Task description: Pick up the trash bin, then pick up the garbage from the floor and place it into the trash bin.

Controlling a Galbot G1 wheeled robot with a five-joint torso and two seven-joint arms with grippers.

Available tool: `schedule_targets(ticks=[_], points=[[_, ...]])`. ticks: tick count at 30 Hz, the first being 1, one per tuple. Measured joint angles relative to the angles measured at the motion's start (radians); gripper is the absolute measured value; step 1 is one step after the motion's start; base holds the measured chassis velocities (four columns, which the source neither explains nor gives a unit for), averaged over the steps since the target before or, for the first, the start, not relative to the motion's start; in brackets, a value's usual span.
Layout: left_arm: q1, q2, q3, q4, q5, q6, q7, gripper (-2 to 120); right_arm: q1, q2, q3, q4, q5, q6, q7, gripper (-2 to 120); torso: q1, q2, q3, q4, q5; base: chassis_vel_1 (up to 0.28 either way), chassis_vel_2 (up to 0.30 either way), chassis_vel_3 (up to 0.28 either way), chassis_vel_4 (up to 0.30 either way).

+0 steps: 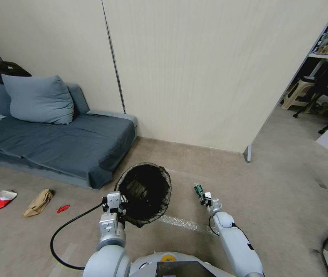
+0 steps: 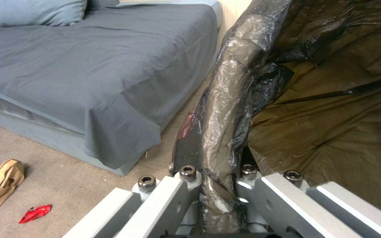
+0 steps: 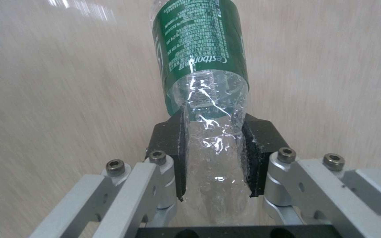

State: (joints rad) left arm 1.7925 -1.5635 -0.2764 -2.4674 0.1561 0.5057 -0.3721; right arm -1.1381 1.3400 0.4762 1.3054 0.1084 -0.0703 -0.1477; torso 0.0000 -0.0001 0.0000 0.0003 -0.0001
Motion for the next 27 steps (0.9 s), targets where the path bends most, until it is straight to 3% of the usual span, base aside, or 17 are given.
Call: schedule_targets(ticks=[7, 9, 13, 16, 23, 27], points=[[-0.001, 0.005, 0.012, 0.015, 0.004, 0.000, 0.002, 1, -0.109, -0.016, -0.011, 0.308, 0.066, 0.038, -0.006, 23, 0.000, 0.000, 0.000, -0.0005, 0.0001, 0.000, 0.000, 0.000, 0.000], [-0.001, 0.005, 0.017, 0.019, 0.007, 0.000, 0.003, 1, -0.162, -0.027, -0.023, 0.469, 0.120, 0.120, -0.060, 23, 0.000, 0.000, 0.000, -0.0003, -0.0002, 0.000, 0.000, 0.000, 0.000], [-0.002, 0.005, 0.020, 0.023, 0.007, 0.000, 0.003, 1, -0.194, -0.037, -0.035, 0.553, 0.155, 0.168, -0.108, 23, 0.000, 0.000, 0.000, -0.0004, 0.0001, 0.000, 0.000, 0.000, 0.000], [-0.005, 0.004, 0.025, 0.028, 0.007, 0.000, 0.004, 1, -0.251, -0.065, -0.081, 0.720, 0.241, 0.226, -0.201, 23, 0.000, 0.000, 0.000, -0.0005, -0.0003, 0.000, 0.000, 0.000, 0.000], [-0.006, 0.004, 0.025, 0.030, 0.007, 0.000, 0.005, 1, -0.286, -0.090, -0.140, 0.821, 0.282, 0.243, -0.243, 23, 0.000, 0.000, 0.000, -0.0003, -0.0002, 0.000, 0.000, 0.000, 0.000], [-0.005, 0.004, 0.026, 0.032, 0.007, 0.000, 0.005, 1, -0.310, -0.114, -0.229, 0.878, 0.285, 0.245, -0.254, 23, 0.000, 0.000, 0.000, -0.0003, 0.0002, 0.000, 0.000, 0.000, 0.000]])
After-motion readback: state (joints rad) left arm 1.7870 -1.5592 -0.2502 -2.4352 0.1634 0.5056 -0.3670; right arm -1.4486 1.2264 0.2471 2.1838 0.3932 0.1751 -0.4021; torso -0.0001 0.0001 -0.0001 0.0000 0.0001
